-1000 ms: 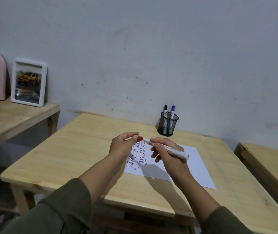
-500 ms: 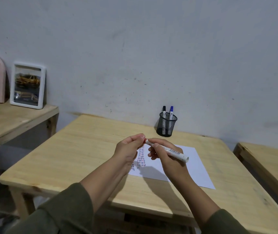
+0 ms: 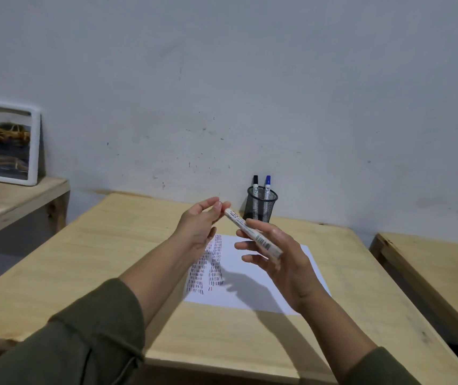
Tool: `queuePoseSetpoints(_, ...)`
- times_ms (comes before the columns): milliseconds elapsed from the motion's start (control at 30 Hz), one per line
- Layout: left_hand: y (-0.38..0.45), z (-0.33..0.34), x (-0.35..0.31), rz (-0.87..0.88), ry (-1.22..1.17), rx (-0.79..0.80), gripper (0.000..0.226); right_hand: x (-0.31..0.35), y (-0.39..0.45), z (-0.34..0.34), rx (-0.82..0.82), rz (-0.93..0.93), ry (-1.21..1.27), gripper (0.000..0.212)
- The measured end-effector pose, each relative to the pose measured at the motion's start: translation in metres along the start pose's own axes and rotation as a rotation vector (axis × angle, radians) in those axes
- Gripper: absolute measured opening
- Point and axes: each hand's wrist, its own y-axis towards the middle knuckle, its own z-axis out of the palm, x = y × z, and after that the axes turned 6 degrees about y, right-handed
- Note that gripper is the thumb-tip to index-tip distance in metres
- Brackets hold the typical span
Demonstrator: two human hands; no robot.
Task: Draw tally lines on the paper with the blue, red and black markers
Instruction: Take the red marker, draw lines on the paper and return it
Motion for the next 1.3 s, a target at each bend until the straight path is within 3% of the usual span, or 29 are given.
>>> queuePoseSetpoints(200, 0.038, 0.031, -0.025, 0.073, 0.252, 0.126, 0.005, 0.019, 0.044, -0.023, -0.075, 0.021, -0.339, 0.008)
queuePoseSetpoints(300, 0.063, 0.045, -0.032, 0.108, 0.336, 0.165, 0.004, 0.026, 0.071, -0.035, -0.038, 0.05, -0.327, 0.018)
queuePoseSetpoints(367, 0.081, 0.052, -0.031, 0.136, 0.406, 0.174, 0.013, 0.029, 0.091, -0.044, -0.029, 0.063, -0.344, 0.037)
queuePoseSetpoints(467, 0.111, 0.054, -0.02, 0.149, 0.542, 0.099, 0.025, 0.03, 0.12, -0.059, -0.052, 0.067, -0.362, 0.072)
queuePoseSetpoints(567, 0.139, 0.053, -0.006, 0.143, 0.693, 0.005, 0.037, 0.033, 0.148, -0.075, -0.123, 0.036, -0.424, 0.085)
queuePoseSetpoints(767, 0.174, 0.057, 0.014, 0.141, 0.904, -0.031, 0.051, 0.041, 0.209, -0.103, -0.346, -0.17, -0.671, 0.079)
queuePoseSetpoints(900, 0.187, 0.067, 0.024, 0.14, 0.976, 0.002, 0.056, 0.035, 0.236, -0.119, -0.395, -0.244, -0.781, 0.072)
queuePoseSetpoints(1300, 0.195, 0.07, 0.033, 0.138, 0.944, 0.026, 0.053, -0.007, 0.242, -0.136, -0.192, -0.147, -1.099, 0.062)
